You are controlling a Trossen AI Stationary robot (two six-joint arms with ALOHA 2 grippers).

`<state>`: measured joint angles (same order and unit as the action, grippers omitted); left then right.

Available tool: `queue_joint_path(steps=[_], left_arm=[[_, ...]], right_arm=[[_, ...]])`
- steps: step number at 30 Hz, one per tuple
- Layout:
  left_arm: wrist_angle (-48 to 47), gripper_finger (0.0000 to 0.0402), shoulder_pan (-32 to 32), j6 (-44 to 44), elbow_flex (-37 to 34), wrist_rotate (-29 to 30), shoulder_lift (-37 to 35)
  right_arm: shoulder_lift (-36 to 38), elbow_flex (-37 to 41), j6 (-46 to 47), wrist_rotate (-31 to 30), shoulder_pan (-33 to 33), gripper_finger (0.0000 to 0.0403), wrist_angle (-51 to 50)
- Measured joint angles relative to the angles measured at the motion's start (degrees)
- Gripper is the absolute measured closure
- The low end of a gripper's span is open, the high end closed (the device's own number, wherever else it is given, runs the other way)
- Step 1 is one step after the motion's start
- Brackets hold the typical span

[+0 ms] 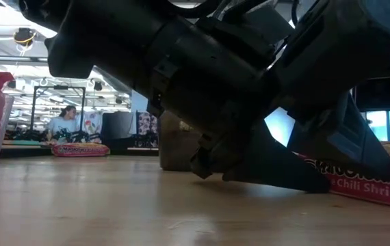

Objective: Sort Maruchan noodles
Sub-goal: Put the green noodle pack into the white bin

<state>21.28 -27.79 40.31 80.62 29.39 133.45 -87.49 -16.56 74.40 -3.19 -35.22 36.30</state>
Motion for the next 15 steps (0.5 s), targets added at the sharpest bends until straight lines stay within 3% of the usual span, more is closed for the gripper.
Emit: queue_joint_path(steps=[15], left_arm=[[-0.1, 0.017, 0.1, -0.5, 0.0, 0.1, 0.0]], right_arm=[[-4.8, -10.0, -9.9, -4.2, 0.0, 0.015, 1.0]])
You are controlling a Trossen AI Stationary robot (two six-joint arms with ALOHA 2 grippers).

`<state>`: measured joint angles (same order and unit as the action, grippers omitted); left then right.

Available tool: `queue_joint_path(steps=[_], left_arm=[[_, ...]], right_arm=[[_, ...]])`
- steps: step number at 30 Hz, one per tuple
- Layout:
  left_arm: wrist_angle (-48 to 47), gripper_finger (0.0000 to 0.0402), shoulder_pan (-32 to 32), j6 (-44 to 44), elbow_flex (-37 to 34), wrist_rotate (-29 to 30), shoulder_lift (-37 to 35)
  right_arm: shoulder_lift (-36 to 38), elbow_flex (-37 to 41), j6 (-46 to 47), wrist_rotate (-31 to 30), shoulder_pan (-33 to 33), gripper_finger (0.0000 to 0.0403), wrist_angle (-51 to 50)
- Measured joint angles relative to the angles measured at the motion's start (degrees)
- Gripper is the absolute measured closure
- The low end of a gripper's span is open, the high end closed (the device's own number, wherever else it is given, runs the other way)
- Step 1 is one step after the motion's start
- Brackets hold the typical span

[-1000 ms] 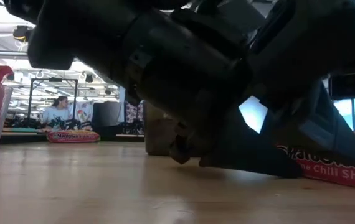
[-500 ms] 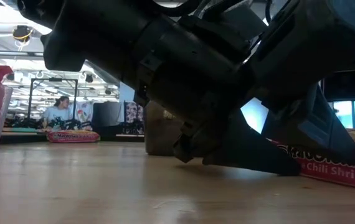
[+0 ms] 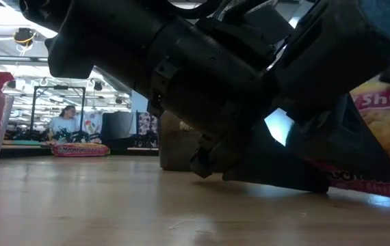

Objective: Sort Maruchan noodles
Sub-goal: Put the green noodle pack into the white bin

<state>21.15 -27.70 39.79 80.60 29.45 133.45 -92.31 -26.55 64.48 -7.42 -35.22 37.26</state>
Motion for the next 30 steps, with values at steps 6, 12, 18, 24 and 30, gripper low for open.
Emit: queue_joint_path(steps=[6, 12, 18, 24, 30], left_arm=[[1.0, 0.017, 0.0, 0.0, 0.0, 0.1, 0.0], [1.1, 0.017, -0.2, -2.7, -0.1, -0.1, -0.1], [-10.0, 0.017, -0.8, -4.4, -0.2, -9.3, -6.2], [-28.4, 0.017, -2.6, -7.4, -1.3, -10.5, -15.9], [-32.6, 0.017, -3.8, -6.5, -11.1, -5.0, -28.9]], right_arm=[[0.0, -1.6, -0.3, -1.4, 0.0, 0.0169, -6.4], [0.0, -3.6, -5.0, -1.3, 0.0, 0.0256, -11.0], [2.3, -4.8, -16.1, -0.5, 0.0, 0.0312, -15.4], [12.3, -4.7, -24.9, -0.6, 2.7, 0.0306, -26.0], [26.8, -10.5, -36.9, -3.5, 10.7, 0.0306, -48.4]])
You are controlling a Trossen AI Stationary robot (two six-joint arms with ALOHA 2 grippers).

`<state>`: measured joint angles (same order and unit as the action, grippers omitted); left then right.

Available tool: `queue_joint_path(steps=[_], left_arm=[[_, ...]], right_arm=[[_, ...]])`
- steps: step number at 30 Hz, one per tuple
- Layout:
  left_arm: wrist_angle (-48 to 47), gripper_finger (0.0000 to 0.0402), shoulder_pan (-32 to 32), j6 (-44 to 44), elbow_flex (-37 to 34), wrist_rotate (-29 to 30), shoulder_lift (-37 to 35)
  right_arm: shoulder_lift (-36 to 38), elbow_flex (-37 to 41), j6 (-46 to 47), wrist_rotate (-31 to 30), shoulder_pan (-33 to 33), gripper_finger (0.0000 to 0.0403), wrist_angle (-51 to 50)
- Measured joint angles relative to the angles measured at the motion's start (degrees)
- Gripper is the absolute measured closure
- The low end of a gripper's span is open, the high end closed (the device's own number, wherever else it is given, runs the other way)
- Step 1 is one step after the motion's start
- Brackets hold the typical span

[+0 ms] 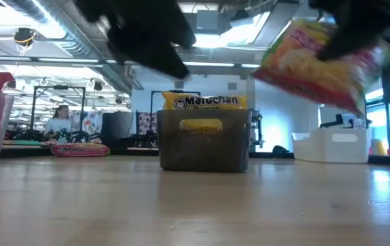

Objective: Sort Maruchan noodles
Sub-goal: Put the green noodle pack into the white bin

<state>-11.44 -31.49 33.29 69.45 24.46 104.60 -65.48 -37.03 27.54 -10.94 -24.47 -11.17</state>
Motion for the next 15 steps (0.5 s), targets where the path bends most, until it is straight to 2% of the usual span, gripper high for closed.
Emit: queue_joint_path(steps=[5, 10, 15], left_arm=[[13.4, 0.017, -1.4, -0.2, -12.9, 0.4, -9.8], [30.9, 0.017, -0.6, -2.3, -24.9, -1.3, -15.7], [39.7, 0.017, 1.2, -2.4, -31.0, -3.0, -18.1]], right_arm=[[7.0, -12.6, -13.1, -7.6, 7.5, 0.031, -25.5], [7.2, -24.9, -24.6, -15.5, 18.4, 0.0302, -46.0], [6.0, -29.7, -36.4, -15.9, 33.5, 0.031, -52.1]])
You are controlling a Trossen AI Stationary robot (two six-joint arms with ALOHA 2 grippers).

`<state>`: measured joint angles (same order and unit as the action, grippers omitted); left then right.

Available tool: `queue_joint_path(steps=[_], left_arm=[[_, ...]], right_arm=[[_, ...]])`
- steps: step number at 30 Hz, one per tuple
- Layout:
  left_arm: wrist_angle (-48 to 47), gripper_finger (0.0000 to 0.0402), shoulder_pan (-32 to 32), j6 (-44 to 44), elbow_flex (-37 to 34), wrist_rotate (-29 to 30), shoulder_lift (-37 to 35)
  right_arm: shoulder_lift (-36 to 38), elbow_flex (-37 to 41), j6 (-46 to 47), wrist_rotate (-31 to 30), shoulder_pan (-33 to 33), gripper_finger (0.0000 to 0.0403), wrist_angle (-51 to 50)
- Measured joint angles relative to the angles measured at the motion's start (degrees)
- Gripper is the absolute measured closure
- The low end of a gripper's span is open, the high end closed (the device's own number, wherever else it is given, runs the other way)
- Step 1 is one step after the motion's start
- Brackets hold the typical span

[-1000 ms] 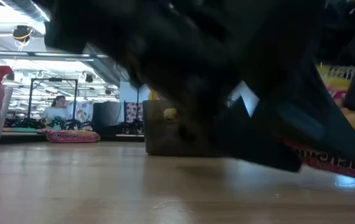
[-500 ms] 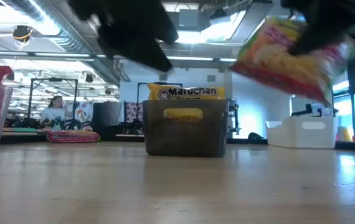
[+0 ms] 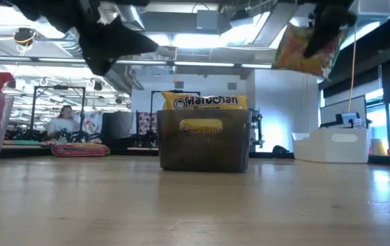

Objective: Sort Maruchan noodles
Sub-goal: Put the green noodle pack into the white bin

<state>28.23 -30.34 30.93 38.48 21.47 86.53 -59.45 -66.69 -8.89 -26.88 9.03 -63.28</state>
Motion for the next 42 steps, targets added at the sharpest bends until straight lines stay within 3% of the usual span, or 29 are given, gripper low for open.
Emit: queue_joint_path(steps=[5, 9, 16, 27, 34, 42], left_arm=[[0.7, 0.017, 1.1, -1.1, -0.7, -0.5, -0.2], [1.0, 0.017, 2.5, -2.9, -0.7, -4.1, -0.2], [0.8, 0.017, 4.1, -4.8, -0.7, -7.7, -0.2], [1.0, 0.017, 4.4, -6.2, -0.7, -10.3, -0.2], [0.8, 0.017, 4.4, -6.2, -0.7, -10.3, -0.2], [0.8, 0.017, 4.4, -6.2, -0.7, -10.3, -0.2]], right_arm=[[-3.3, -0.2, -12.1, 2.7, 16.3, 0.0306, 0.0], [-8.4, -0.2, -17.2, 9.2, 27.6, 0.0307, 1.5], [-19.7, -0.2, -23.6, 13.3, 39.3, 0.0306, 5.3], [-31.1, -0.2, -24.8, 13.5, 46.2, 0.0308, 5.6], [-32.6, -0.2, -26.4, 22.9, 46.1, 0.0309, 8.0], [-32.8, -0.2, -27.4, 26.1, 46.1, 0.0309, 14.2]])
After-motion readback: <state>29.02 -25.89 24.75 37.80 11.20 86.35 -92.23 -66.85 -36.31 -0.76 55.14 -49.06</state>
